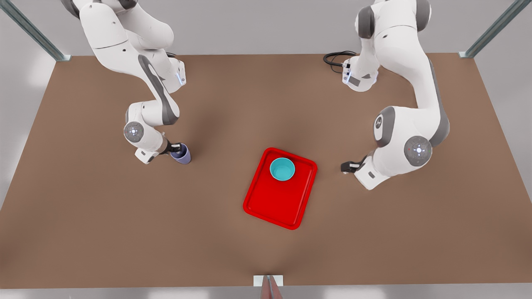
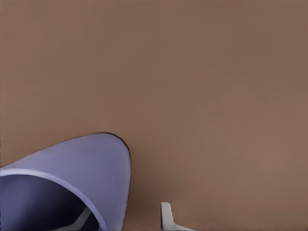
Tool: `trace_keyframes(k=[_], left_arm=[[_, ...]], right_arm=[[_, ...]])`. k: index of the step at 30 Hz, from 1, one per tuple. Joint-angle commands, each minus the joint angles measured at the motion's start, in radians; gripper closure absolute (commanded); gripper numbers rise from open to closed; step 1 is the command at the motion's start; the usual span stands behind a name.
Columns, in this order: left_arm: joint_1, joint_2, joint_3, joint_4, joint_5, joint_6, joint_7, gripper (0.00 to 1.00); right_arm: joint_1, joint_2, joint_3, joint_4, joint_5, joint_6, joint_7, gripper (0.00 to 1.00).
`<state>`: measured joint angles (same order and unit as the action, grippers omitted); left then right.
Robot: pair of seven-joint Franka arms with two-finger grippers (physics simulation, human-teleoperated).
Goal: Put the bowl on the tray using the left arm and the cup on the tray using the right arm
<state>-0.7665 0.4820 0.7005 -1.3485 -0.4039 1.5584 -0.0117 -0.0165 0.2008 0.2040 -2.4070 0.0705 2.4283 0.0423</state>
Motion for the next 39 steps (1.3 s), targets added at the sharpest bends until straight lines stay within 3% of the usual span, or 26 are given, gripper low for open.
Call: trace_keyframes(k=[1, 4, 5, 6, 7, 9, 15, 20, 23, 28, 34, 39], left_arm=[[-0.001, -0.022, 0.016, 0.002, 0.137, -0.023, -0.002, 0.00], [0.019, -0.103, 0.007, 0.038, 0.197, -0.078, 0.001, 0.00], [0.140, -0.134, -0.146, 0.054, 0.262, -0.078, 0.002, 0.00], [0.333, -0.181, -0.402, 0.054, 0.390, -0.077, -0.002, 0.00], [0.470, -0.207, -0.561, 0.055, 0.436, -0.080, -0.002, 0.00], [0.627, -0.229, -0.723, 0.055, 0.473, -0.080, -0.002, 0.00], [0.619, -0.215, -0.740, 0.057, 0.491, -0.078, -0.090, 0.00], [0.619, -0.218, -0.739, 0.058, 0.490, -0.078, -0.088, 0.00], [0.619, -0.220, -0.737, 0.057, 0.490, -0.080, -0.085, 0.00], [0.619, -0.220, -0.733, 0.057, 0.488, -0.084, -0.083, 0.00], [0.621, -0.220, -0.733, 0.055, 0.487, -0.101, -0.082, 0.00], [0.619, -0.223, -0.733, 0.054, 0.488, -0.103, -0.082, 0.00]], right_arm=[[0.006, 0.003, 0.000, 0.000, 0.002, 0.000, 0.014, 0.71], [0.010, 0.005, 0.002, 0.002, 0.005, -0.002, 0.048, 0.79], [0.012, 0.003, 0.000, 0.003, 0.028, -0.002, 0.061, 0.79], [0.013, 0.003, 0.000, 0.006, 0.028, -0.003, 0.062, 0.79], [0.013, 0.002, 0.002, 0.008, 0.028, -0.005, 0.065, 0.79], [0.013, 0.000, 0.006, 0.011, 0.028, -0.011, 0.097, 0.79], [0.013, -0.018, 0.032, 0.023, 0.028, -0.034, 0.102, 0.79], [0.096, 0.046, 0.049, 0.229, 0.029, -0.120, 0.116, 0.79], [0.225, 0.180, 0.040, 0.486, 0.043, -0.221, 0.229, 0.79], [0.400, 0.338, -0.054, 0.767, 0.163, -0.258, 0.330, 0.79], [0.634, 0.465, -0.242, 0.942, 0.285, -0.259, 0.424, 0.79], [0.679, 0.575, -0.261, 1.091, 0.285, -0.253, 0.515, 0.79]])
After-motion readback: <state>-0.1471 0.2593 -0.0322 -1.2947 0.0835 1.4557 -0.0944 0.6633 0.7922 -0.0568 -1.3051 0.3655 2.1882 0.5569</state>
